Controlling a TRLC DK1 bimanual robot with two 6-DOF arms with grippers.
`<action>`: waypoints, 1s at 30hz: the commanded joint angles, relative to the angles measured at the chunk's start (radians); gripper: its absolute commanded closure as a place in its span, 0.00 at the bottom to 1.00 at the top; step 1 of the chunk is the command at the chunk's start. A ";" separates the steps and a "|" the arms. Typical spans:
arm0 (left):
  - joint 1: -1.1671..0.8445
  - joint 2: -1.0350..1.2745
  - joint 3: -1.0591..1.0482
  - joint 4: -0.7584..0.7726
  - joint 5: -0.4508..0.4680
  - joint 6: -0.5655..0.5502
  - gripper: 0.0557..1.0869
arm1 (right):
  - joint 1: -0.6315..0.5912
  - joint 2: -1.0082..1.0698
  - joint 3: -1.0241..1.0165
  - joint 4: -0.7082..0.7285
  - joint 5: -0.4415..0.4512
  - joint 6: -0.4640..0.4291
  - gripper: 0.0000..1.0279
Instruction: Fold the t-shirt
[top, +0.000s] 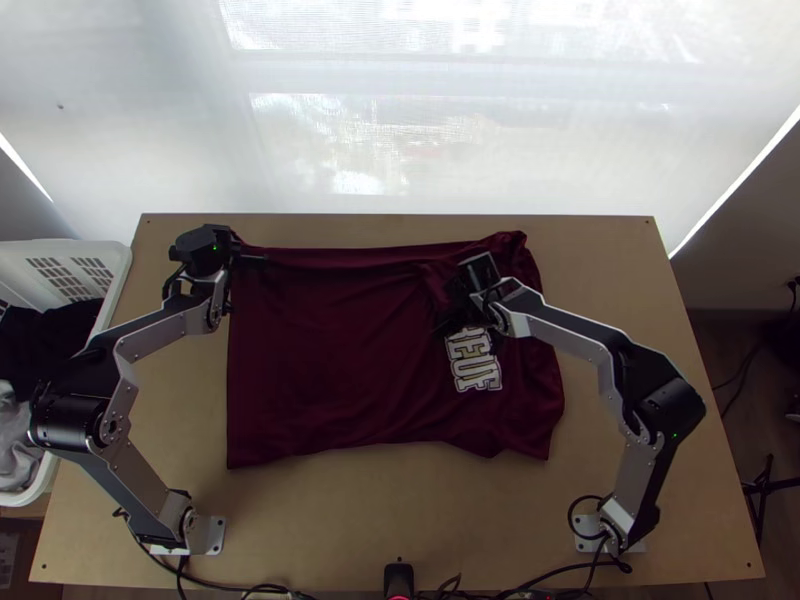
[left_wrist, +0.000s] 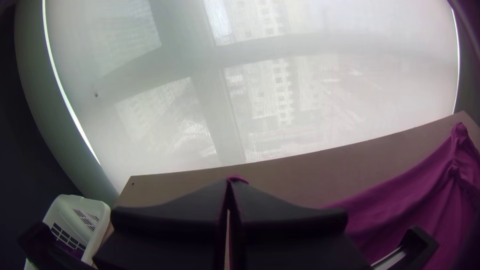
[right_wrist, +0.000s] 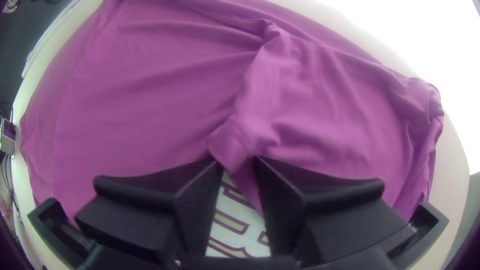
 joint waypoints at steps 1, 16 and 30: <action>0.003 0.000 0.003 -0.008 0.001 0.003 0.97 | -0.019 0.008 0.023 -0.001 -0.001 -0.018 0.97; 0.015 0.009 0.058 -0.034 0.001 0.031 0.97 | -0.174 0.012 0.283 -0.043 -0.003 -0.029 0.97; 0.047 0.152 0.253 -0.103 0.003 0.048 0.97 | -0.252 0.332 0.849 -0.212 -0.003 -0.048 0.97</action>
